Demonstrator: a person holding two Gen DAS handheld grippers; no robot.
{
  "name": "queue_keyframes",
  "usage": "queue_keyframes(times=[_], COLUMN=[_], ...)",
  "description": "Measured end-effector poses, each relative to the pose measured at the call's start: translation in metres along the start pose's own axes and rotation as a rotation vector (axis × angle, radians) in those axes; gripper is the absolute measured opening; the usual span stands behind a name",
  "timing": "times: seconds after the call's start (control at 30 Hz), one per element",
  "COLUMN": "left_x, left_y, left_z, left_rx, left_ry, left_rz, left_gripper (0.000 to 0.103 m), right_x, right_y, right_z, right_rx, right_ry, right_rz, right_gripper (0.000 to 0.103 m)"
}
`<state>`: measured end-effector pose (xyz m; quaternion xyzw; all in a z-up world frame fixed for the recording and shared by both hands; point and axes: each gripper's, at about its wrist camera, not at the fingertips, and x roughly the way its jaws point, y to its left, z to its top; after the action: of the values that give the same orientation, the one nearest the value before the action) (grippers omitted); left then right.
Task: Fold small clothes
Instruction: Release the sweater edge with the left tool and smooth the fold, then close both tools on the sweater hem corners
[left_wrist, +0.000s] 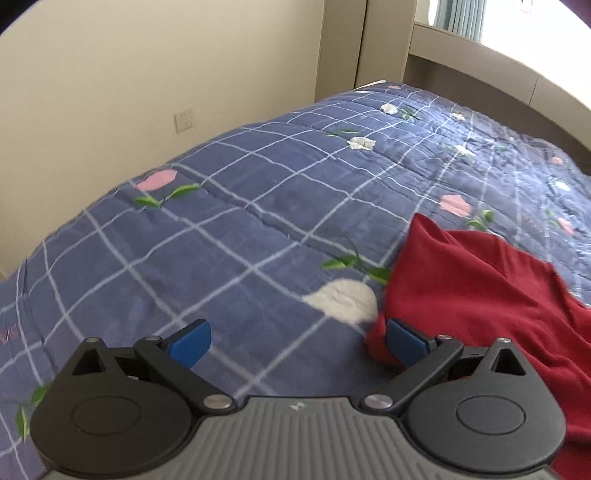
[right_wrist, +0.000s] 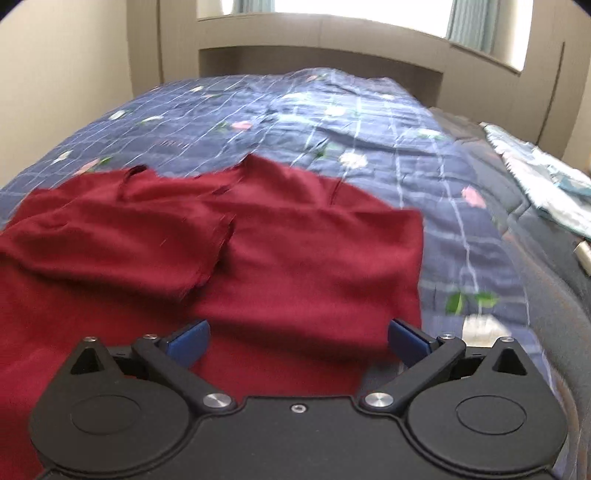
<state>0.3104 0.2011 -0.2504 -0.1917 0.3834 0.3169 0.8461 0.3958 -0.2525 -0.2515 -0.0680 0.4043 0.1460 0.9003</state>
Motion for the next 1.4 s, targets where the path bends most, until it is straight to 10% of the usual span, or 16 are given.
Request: queue_keyframes(times=[0.33,0.8,1.23,1.4], left_x=[-0.068,-0.121,-0.128,-0.127], left_y=[0.021,0.057,0.097,0.104], left_z=[-0.050,-0.129,-0.130,-0.131], left_rx=[0.139,0.402,0.305,0.280], left_ry=[0.098,0.284,0.361,0.398], left_rz=[-0.256,-0.432,-0.458,-0.507], left_gripper=[0.102,0.102,0.098,0.058], right_x=[-0.074,-0.170,-0.183,-0.184], right_y=[0.008,0.022,0.023,0.024], right_z=[-0.070,-0.166,-0.185,-0.186], right_rx=[0.167,0.399,0.494,0.477], right_ry=[0.096,0.180,0.189,0.236], right_rz=[0.075,0.191,0.169,0.171], right_gripper=[0.102,0.101,0.038,0.008])
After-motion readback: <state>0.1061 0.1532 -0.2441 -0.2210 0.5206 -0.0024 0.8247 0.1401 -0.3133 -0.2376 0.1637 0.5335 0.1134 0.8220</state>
